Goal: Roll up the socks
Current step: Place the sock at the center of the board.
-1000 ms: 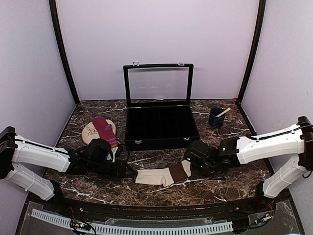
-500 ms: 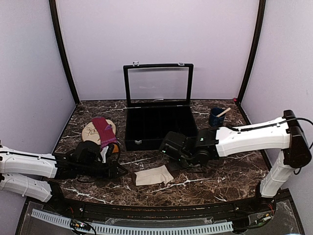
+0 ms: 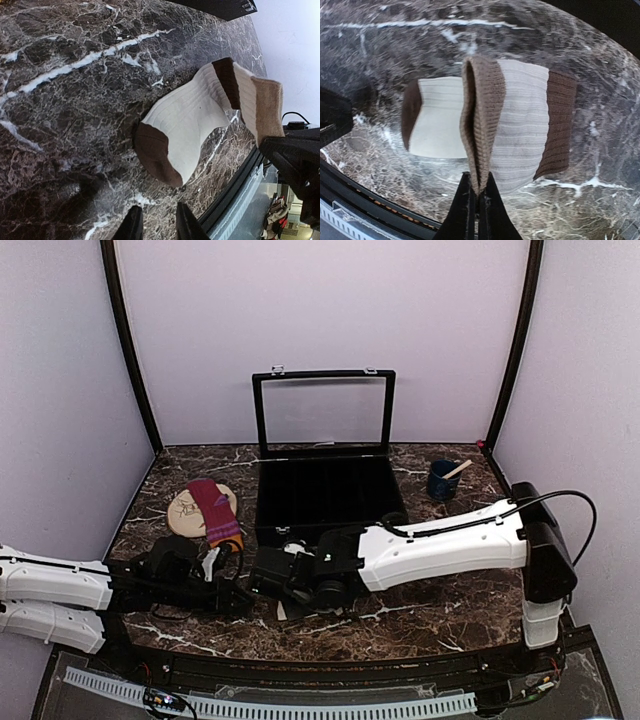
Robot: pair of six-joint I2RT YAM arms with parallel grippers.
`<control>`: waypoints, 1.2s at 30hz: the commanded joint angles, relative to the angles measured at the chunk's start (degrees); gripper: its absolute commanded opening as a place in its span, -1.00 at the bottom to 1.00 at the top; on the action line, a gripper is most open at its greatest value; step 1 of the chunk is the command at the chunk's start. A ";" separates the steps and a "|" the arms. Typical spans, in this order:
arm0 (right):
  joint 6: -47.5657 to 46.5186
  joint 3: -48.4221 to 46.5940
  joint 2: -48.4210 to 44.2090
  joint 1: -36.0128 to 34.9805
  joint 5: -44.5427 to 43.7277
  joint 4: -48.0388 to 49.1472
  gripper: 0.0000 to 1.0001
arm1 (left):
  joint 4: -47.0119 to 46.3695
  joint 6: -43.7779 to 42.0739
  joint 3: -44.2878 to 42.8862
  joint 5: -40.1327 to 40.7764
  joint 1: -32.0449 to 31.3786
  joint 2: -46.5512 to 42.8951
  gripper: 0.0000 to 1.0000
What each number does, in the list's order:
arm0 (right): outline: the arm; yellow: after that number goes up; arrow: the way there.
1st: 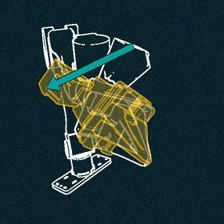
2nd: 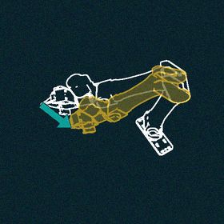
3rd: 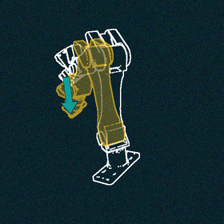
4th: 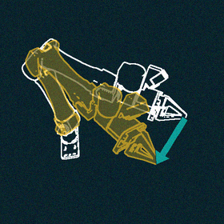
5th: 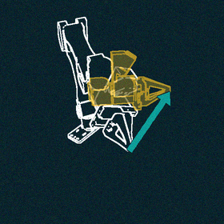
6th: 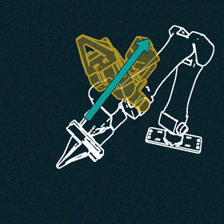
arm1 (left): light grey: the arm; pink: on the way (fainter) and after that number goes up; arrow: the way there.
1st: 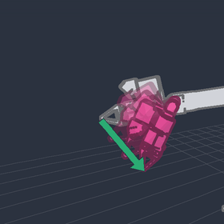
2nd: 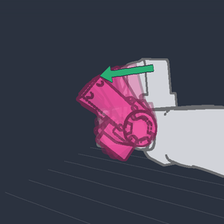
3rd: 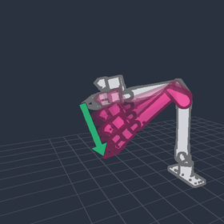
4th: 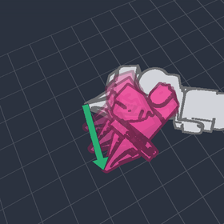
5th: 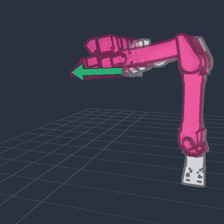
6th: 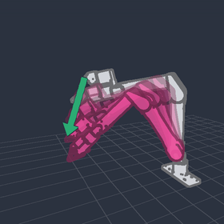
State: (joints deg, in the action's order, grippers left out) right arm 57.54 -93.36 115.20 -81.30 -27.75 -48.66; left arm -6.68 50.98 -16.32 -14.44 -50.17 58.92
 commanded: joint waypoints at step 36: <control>-2.81 -17.41 16.03 -2.68 7.76 -0.73 -0.86 | 2.17 -3.34 2.88 -1.14 -0.28 -3.66 -0.50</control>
State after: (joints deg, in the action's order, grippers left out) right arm 55.53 -108.22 130.10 -83.55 -20.43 -50.72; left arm -5.80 48.60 -14.09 -15.81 -50.17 55.53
